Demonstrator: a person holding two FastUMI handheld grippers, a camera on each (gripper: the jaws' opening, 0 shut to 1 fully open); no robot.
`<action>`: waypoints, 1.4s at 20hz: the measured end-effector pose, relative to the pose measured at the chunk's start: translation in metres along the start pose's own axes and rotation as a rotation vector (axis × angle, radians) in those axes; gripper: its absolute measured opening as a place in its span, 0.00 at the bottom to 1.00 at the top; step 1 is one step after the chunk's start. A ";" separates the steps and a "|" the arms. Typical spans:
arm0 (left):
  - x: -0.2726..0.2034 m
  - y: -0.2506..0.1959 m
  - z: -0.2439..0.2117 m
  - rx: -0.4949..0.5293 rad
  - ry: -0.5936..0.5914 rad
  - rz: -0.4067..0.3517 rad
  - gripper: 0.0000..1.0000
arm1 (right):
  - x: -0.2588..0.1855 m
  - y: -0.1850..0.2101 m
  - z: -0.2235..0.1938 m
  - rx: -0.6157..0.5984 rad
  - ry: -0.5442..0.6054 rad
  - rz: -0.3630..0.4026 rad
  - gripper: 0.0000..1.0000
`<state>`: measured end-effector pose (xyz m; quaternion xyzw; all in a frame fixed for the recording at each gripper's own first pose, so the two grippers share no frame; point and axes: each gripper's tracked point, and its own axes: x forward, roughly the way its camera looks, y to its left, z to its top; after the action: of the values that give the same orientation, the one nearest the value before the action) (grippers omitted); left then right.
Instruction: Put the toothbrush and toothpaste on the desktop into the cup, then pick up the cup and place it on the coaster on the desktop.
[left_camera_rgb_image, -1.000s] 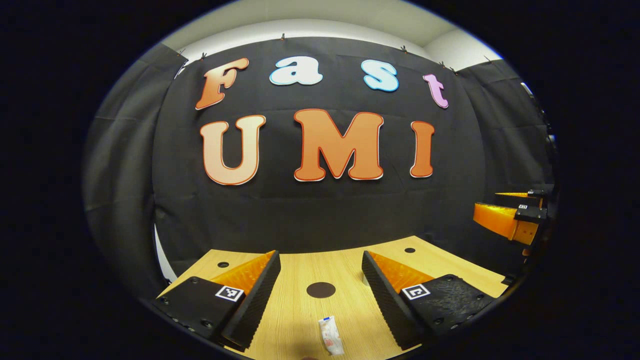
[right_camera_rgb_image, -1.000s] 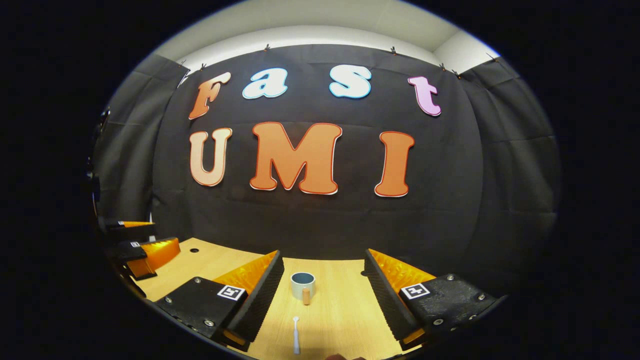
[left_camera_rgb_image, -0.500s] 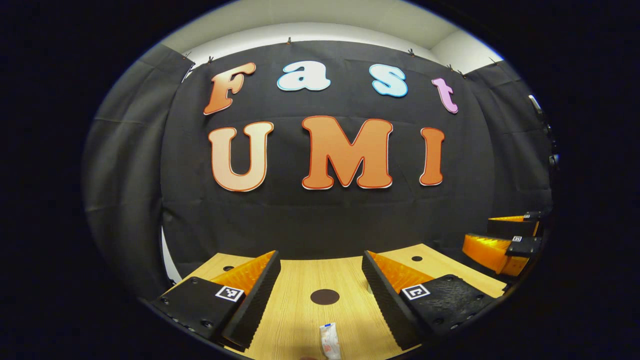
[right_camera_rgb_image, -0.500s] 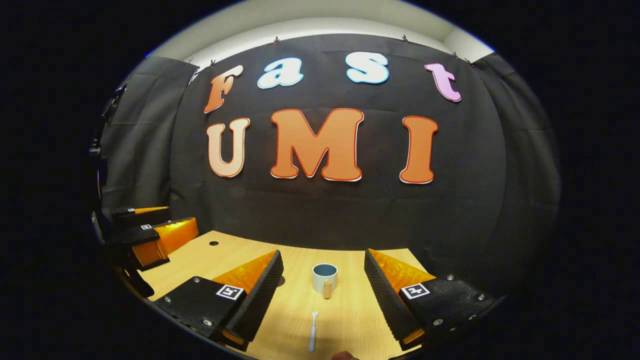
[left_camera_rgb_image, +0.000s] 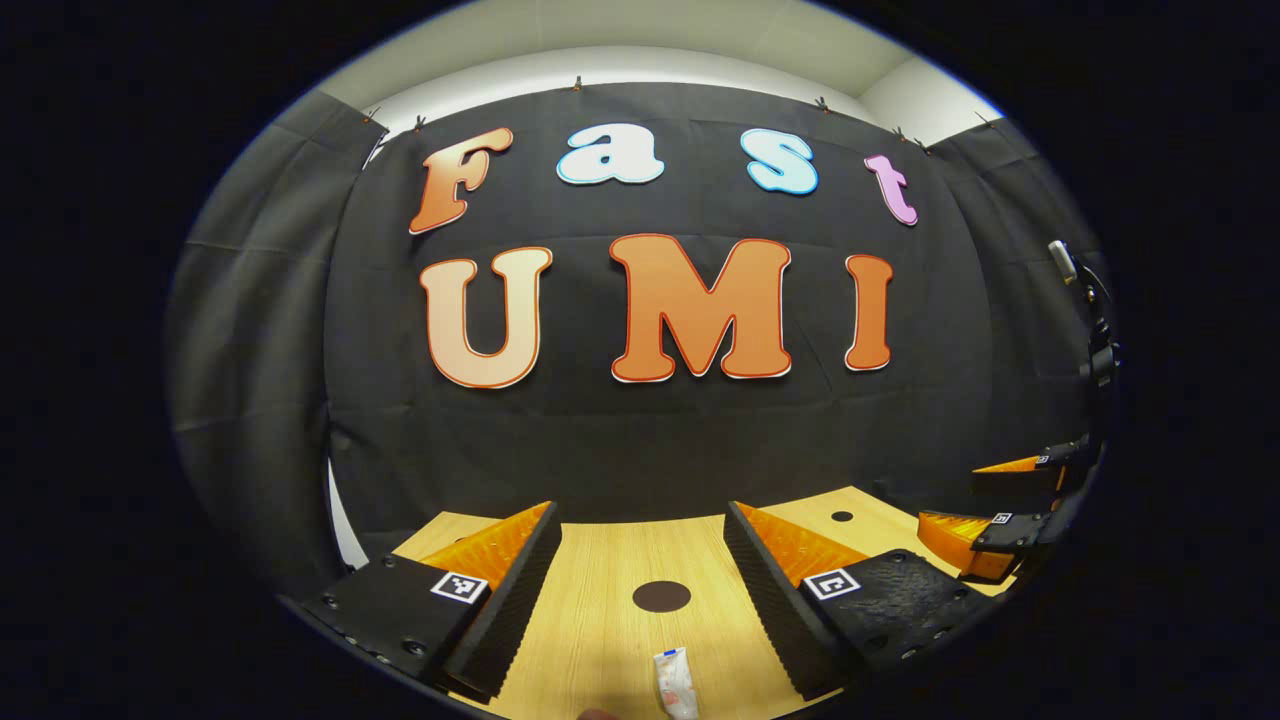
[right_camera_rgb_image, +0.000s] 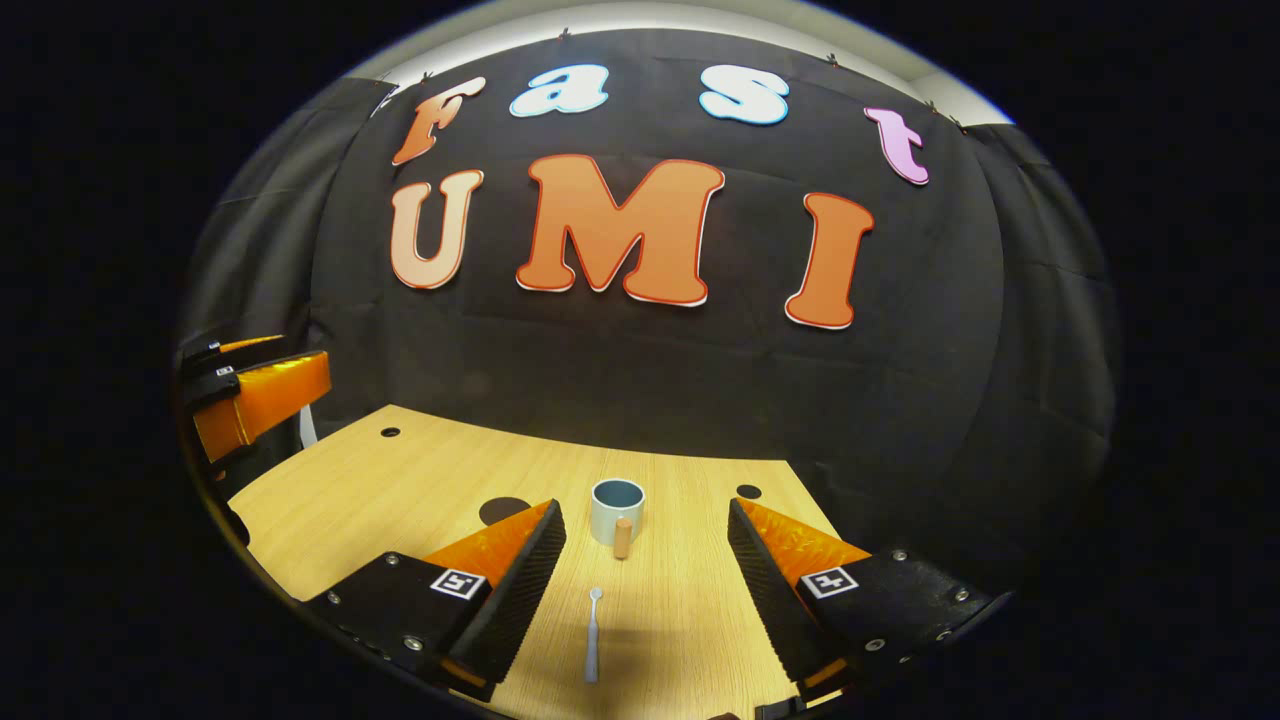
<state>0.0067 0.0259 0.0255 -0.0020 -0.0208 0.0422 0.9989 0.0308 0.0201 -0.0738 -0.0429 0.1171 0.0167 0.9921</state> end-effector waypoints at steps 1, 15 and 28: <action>0.000 0.001 0.000 0.003 0.001 -0.009 0.99 | 0.002 0.004 -0.005 0.004 0.019 0.002 0.99; 0.012 0.015 -0.029 0.034 0.066 -0.066 0.99 | 0.037 0.040 -0.096 0.012 0.383 0.076 0.98; 0.022 0.027 -0.077 0.085 0.223 0.102 0.99 | 0.070 0.060 -0.188 0.026 0.806 0.226 0.90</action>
<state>0.0293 0.0545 -0.0512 0.0344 0.0924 0.0933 0.9907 0.0524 0.0647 -0.2772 -0.0202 0.5002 0.1059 0.8591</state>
